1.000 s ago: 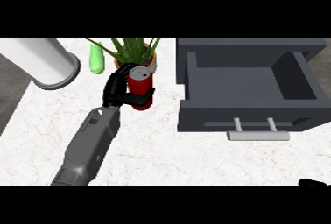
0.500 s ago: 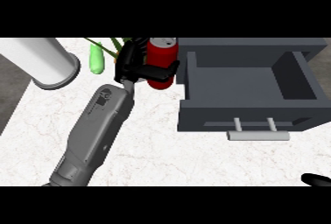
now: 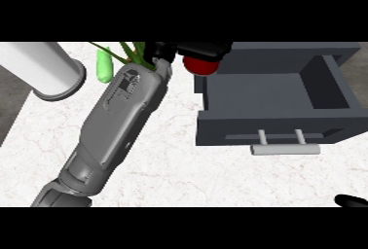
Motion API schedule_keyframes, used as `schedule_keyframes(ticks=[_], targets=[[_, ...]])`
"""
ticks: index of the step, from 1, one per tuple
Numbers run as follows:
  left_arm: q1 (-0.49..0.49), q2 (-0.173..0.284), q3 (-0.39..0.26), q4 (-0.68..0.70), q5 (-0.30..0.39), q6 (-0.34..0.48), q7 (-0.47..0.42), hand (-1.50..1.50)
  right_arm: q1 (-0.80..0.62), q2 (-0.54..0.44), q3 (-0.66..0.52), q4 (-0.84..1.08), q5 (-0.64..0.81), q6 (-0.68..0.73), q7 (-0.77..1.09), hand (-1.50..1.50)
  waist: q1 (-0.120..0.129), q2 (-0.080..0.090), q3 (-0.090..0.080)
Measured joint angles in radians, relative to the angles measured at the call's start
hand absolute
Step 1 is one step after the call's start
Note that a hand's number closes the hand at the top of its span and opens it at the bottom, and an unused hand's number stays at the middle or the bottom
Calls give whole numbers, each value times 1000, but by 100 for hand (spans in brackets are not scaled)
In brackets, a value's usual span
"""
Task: Pick up the can, place it into the drawer and close the drawer
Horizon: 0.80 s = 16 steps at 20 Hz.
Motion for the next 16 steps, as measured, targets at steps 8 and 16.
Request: schedule_keyframes(ticks=[8,16], targets=[[-224,-1,-36,156,60,72,63,150,-25,-9,-8,12,-9,-5,6,-150,-15,4,0],[-395,-1,-102,358,152,119,45,150,-57,-23,3,1,-12,-6,35,-150,-42,12,1]])
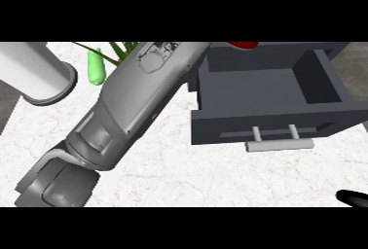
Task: Pick up the can, place it into the drawer and close the drawer
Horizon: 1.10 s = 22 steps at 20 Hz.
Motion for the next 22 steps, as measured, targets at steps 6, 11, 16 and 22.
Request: schedule_keyframes(ticks=[6,11,16,22], targets=[[-58,0,-49,106,52,30,-44,150,-8,-5,-1,23,-7,11,-17,-150,-15,4,1],[-103,0,-88,171,86,98,-56,-150,-44,-28,-2,8,-17,5,26,-150,-32,8,1],[-113,0,-115,210,121,153,-91,-150,-60,-33,13,0,-6,1,45,-150,-42,11,1],[-118,0,-133,231,164,193,-125,-150,-91,-71,44,5,63,18,29,-150,-47,15,1]])
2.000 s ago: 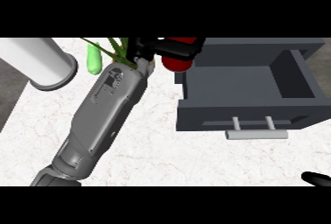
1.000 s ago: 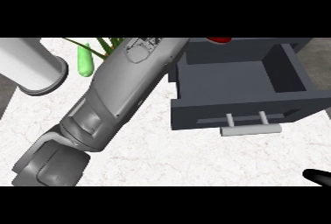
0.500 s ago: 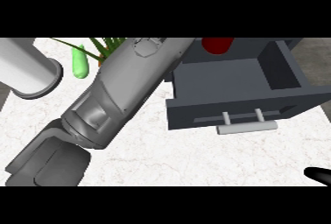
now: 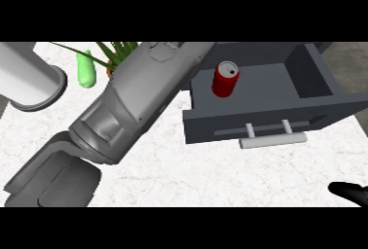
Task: Pick up the can, place it into the drawer and close the drawer
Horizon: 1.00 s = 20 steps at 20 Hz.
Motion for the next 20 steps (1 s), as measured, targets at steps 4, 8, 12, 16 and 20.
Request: schedule_keyframes(ticks=[4,8,12,16,20], targets=[[-3,0,-1,3,37,15,-15,-150,-37,-31,38,18,77,17,-48,-150,1,4,0],[-14,0,8,4,74,13,-28,-150,-77,-79,70,70,167,36,-95,-150,9,6,0],[-24,0,15,2,108,21,-35,-150,-116,-110,134,135,304,32,-141,-150,23,4,0],[-43,0,20,16,122,24,-51,-150,-164,-134,207,220,448,12,-185,-150,39,4,-1],[-44,0,9,26,122,23,-67,-150,-221,-133,279,356,585,-33,-238,-150,58,2,-1]])
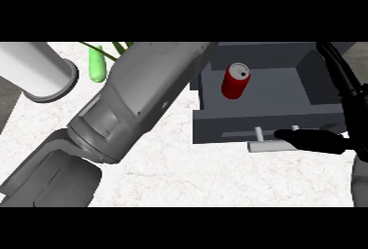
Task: Pick up the can, place it into the drawer and close the drawer
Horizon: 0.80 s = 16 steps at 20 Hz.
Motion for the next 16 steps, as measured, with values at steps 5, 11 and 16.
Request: schedule_keyframes(ticks=[5,11,16], targets=[[-10,9,0,13,-11,-20,5,-150,-74,12,79,174,156,-60,-37,-150,26,-8,-1],[6,30,21,11,-15,-60,3,-150,-170,69,146,431,320,-183,-76,-150,49,-12,-1],[28,60,28,-17,-28,-62,22,-150,-246,101,132,668,384,-307,-150,-150,65,-18,-1]])
